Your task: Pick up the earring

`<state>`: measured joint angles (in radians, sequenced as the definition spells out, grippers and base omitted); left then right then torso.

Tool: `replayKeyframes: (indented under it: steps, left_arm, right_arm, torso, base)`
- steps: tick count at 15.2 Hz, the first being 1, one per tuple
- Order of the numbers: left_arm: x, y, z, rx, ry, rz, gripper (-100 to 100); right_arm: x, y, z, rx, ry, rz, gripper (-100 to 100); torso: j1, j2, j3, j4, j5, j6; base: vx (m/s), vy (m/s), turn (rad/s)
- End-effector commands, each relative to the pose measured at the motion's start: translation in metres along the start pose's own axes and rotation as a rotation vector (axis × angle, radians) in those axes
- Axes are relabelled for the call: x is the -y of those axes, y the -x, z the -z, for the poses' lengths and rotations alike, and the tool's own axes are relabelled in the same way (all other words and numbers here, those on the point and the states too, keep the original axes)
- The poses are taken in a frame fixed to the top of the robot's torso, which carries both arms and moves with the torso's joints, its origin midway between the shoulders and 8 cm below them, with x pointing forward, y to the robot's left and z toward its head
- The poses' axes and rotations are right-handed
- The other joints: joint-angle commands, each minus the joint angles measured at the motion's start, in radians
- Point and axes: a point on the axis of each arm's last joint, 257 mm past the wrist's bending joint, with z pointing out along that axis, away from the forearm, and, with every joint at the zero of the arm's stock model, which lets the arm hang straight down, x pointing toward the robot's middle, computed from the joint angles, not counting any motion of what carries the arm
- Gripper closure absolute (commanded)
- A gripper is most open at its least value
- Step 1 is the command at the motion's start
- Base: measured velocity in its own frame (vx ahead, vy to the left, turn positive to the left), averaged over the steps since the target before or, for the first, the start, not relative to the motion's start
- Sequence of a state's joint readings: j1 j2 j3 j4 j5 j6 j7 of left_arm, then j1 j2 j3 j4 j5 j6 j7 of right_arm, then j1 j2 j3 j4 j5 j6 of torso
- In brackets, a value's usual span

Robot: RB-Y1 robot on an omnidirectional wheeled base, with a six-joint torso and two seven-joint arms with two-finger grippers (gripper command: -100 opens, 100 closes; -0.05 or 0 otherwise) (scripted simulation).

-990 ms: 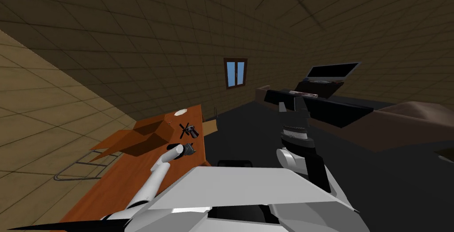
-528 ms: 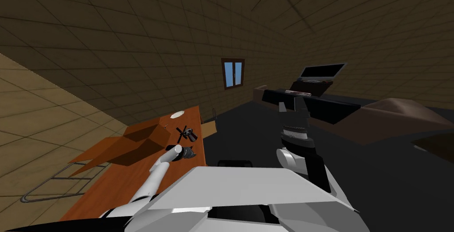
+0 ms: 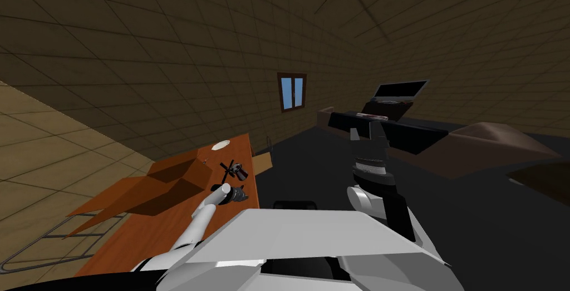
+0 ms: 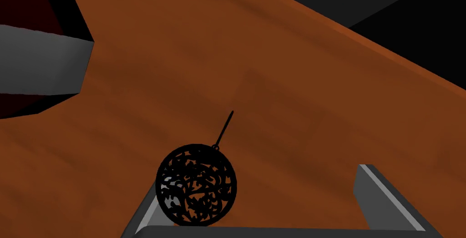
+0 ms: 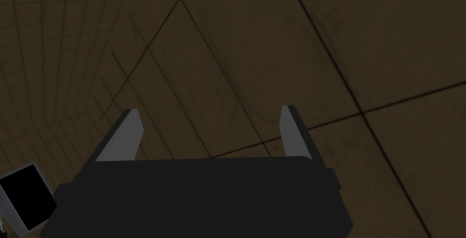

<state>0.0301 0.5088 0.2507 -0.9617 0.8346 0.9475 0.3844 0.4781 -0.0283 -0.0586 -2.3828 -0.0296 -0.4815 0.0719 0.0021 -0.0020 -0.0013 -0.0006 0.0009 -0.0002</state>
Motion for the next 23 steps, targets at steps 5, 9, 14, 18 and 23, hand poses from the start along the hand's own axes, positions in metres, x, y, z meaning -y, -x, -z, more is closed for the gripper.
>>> replayKeyframes:
  steps: [5, 9, 14, 18, 23]
  left_arm:
    - [0.001, 0.0, 0.0, -0.001, -0.005, -0.001, 100]
    - [0.013, 0.0, 0.016, 0.001, 0.003, 0.0, 100]
    - [0.024, -0.002, 0.032, 0.002, 0.008, 0.017, -100]
    - [0.034, -0.002, 0.047, 0.004, 0.013, 0.026, -100]
    - [0.036, 0.014, 0.042, 0.001, 0.003, 0.064, -100]
  right_arm:
    - [0.0, 0.0, 0.0, 0.0, 0.0, 0.0, 0]
    - [0.0, 0.0, 0.0, 0.0, 0.0, 0.0, 0]
    - [0.0, 0.0, 0.0, 0.0, 0.0, 0.0, 0]
    - [0.0, 0.0, 0.0, 0.0, 0.0, 0.0, 0]
    - [0.0, 0.0, 0.0, 0.0, 0.0, 0.0, 0]
  torso:
    - [-0.004, 0.002, 0.001, 0.0, 0.0, 0.0]
    - [-0.006, 0.004, 0.002, 0.001, -0.002, 0.0]
    - [-0.01, -0.001, 0.0, 0.0, -0.002, 0.001]
    - [-0.009, -0.002, -0.001, 0.0, -0.002, 0.001]
    - [-0.005, 0.002, 0.001, 0.001, -0.001, 0.001]
  base:
    - [0.007, 0.009, -0.001]
    - [-0.021, -0.031, 0.001]
    - [0.039, -0.075, -0.017]
    - [0.059, -0.079, -0.017]
    - [0.01, -0.029, -0.115]
